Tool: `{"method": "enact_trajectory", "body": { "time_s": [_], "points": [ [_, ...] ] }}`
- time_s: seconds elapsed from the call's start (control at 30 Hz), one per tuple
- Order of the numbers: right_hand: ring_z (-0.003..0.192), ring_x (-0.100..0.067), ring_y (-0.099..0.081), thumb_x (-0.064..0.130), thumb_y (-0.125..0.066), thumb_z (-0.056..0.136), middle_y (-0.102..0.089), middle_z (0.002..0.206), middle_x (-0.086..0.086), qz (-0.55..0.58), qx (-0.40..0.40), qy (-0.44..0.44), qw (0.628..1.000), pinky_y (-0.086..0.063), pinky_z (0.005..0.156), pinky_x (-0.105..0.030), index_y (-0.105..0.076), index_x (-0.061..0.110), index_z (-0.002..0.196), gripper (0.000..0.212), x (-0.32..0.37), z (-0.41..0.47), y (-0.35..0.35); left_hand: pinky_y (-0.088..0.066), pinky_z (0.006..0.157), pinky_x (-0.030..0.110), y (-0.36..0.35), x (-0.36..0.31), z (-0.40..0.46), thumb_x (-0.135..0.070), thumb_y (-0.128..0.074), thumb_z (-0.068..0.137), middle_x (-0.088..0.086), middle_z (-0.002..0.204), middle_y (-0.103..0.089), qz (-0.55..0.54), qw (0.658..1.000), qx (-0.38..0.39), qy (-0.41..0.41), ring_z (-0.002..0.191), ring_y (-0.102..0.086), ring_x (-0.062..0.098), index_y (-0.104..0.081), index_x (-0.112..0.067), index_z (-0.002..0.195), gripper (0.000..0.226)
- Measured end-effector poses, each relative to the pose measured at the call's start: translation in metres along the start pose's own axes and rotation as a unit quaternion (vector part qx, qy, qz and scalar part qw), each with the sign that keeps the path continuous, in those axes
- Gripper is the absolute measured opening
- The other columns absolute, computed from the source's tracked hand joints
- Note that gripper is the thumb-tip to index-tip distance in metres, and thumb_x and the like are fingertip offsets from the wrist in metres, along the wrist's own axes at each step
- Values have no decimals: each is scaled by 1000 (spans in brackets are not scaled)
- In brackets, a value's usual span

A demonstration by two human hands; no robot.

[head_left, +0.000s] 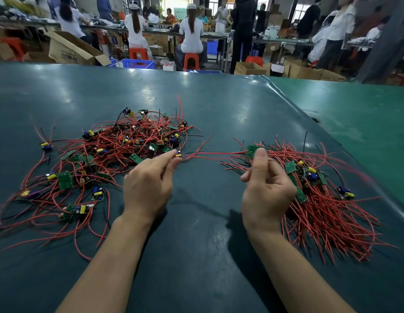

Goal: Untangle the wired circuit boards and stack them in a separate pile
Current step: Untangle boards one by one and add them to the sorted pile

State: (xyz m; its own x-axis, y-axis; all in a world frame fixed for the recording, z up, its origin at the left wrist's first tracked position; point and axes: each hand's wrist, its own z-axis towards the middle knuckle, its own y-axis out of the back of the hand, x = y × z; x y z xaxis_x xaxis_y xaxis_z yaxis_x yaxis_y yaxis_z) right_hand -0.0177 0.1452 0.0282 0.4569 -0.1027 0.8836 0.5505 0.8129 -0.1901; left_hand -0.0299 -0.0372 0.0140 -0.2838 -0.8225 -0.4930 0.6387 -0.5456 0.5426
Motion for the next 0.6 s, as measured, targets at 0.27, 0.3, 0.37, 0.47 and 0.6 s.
{"method": "enact_trajectory", "body": {
  "time_s": [0.27,0.3,0.37,0.47,0.6],
  "points": [
    [40,-9,-48,29,-58,99,-67,58,-2,133,-62,-165,975,-33,36,-19,-61,14,67,35,3,18,8,-40,93,44,-9,17,2,-25,-63,90,9,114,-65,102,989,34,104,109,-48,32,-68,-12,117,30],
    [44,-10,-54,27,-57,99,-70,63,-3,146,-63,-165,973,-38,36,-20,-62,12,73,31,4,18,8,-38,95,45,-9,17,2,-26,-64,89,9,119,-62,109,987,33,110,113,-46,32,-67,-13,119,33],
    [59,-14,-68,22,-57,100,-74,77,-7,196,-79,-189,959,-48,44,-19,-64,10,83,22,9,21,9,-36,99,47,-9,19,3,-28,-65,88,11,128,-55,128,984,30,122,120,-41,33,-63,-13,125,40],
    [71,-16,-73,9,-56,99,-73,98,-15,283,-130,-242,919,-54,55,-17,-60,3,86,15,12,27,15,-31,103,50,-8,21,4,-30,-64,86,15,139,-45,165,972,25,166,129,-33,35,-56,-14,132,49],
    [68,-18,-73,9,-51,102,-65,115,-23,304,-150,-298,892,-55,56,-17,-54,-14,112,26,7,31,19,-32,101,53,-3,22,6,-28,-64,85,18,144,-40,178,961,-9,211,131,-32,38,-50,-11,135,55]
  ]
}}
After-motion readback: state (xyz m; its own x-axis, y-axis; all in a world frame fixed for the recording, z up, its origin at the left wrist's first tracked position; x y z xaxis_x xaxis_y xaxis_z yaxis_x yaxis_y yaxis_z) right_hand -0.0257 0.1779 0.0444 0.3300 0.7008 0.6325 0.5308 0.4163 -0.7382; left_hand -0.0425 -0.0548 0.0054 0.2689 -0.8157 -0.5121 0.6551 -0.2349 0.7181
